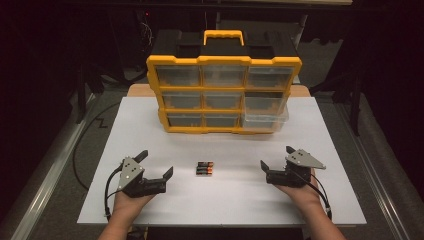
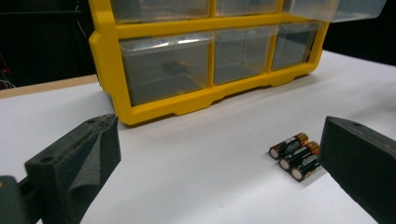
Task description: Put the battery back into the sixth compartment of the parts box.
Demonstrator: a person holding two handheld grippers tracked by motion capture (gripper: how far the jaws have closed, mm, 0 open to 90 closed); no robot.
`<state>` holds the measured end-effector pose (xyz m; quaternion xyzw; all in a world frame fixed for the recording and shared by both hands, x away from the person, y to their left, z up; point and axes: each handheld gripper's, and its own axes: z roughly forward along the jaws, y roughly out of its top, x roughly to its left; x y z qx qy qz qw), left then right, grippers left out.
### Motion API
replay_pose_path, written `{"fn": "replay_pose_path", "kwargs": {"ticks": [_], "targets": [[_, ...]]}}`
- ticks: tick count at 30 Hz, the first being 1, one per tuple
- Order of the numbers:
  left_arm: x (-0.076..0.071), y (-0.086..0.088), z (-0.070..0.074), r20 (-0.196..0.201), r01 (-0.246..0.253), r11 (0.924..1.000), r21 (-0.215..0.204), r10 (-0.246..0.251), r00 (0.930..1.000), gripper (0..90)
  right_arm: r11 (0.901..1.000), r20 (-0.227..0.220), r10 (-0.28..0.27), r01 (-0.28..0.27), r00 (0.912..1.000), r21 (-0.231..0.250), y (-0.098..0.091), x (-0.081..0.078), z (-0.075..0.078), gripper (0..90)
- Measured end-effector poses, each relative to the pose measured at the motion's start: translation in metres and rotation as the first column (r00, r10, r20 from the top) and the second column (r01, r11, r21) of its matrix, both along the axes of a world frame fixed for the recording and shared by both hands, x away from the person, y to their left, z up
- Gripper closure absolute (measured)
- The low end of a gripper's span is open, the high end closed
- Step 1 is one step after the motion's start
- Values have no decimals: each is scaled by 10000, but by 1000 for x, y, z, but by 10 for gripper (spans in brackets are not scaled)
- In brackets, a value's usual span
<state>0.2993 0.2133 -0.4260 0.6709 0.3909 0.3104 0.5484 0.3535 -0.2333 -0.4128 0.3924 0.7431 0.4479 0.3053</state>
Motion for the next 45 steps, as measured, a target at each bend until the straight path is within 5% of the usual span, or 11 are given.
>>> {"fn": "replay_pose_path", "kwargs": {"ticks": [7, 16, 22, 29, 34, 39, 45], "targets": [[-2, 3, 1, 29, -83, 9999, -95, 84, 10000, 5, 9985, -286, -455, 446, 9986, -323, -2, 2, 1, 44], [1, 2, 0, 14, 65, 9999, -106, -65, 10000, 5, 9945, -797, -155, 71, 9967, -1048, 6, 4, -6, 64], [1, 3, 2, 4, 146, 9996, -239, -146, 9999, 5, 9917, -1456, -88, -101, 9893, -1285, 7, 7, -10, 25], [-1, 1, 2, 13, 198, 9994, -274, -197, 9998, 5, 9898, -1737, -125, -125, 9847, -1417, 6, 7, -12, 13], [-1, 3, 2, 51, 103, 9994, -344, -102, 9999, 5, 9913, -2252, -126, -173, 9742, -1304, 6, 11, -13, 13], [0, 4, 2, 24, 67, 9992, -397, -66, 10000, 5, 9850, -2725, -228, -251, 9619, -1709, 9, 15, -10, 13], [0, 3, 2, 6, 119, 9992, -376, -119, 9999, 5, 9815, -3505, -196, -488, 9364, -1853, 14, 16, -9, 13]]}}
